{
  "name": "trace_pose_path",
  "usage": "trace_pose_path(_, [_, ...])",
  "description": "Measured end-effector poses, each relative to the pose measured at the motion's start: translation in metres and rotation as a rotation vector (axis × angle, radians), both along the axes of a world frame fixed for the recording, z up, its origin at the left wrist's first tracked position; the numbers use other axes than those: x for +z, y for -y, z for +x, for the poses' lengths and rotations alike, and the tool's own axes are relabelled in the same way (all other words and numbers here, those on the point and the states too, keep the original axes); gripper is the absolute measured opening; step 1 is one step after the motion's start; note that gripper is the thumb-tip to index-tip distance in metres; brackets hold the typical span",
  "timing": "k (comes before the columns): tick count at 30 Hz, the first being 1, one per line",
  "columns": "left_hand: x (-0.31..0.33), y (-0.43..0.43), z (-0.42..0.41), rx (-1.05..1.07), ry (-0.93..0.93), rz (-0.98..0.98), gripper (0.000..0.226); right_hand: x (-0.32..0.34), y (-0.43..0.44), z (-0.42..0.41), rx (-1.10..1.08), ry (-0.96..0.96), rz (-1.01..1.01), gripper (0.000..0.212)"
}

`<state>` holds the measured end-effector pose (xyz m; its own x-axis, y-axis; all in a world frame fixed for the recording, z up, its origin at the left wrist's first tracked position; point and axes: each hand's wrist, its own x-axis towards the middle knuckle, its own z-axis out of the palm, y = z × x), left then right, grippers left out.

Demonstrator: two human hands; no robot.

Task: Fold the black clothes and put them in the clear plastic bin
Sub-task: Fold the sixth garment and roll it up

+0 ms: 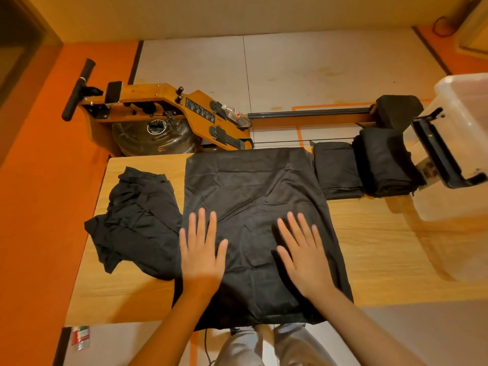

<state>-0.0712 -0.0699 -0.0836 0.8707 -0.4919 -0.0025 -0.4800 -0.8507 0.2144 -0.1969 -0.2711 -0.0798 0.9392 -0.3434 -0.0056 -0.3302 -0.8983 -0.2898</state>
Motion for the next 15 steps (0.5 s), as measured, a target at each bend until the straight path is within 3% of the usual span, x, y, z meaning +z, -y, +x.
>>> trace_pose_path(5, [-0.023, -0.034, -0.027, 0.032, -0.135, 0.124, 0.069, -0.025, -0.023, -0.03, -0.007, -0.17, -0.033, 0.057])
trace_pose_path(9, [-0.016, -0.029, -0.01, 0.026, -0.098, 0.124, 0.068, -0.025, -0.016, -0.018, -0.014, -0.187, -0.05, 0.058])
trace_pose_path(15, [-0.015, -0.06, 0.044, 0.265, -0.112, 0.098, 0.066, -0.027, -0.012, -0.014, 0.007, -0.186, -0.067, 0.058])
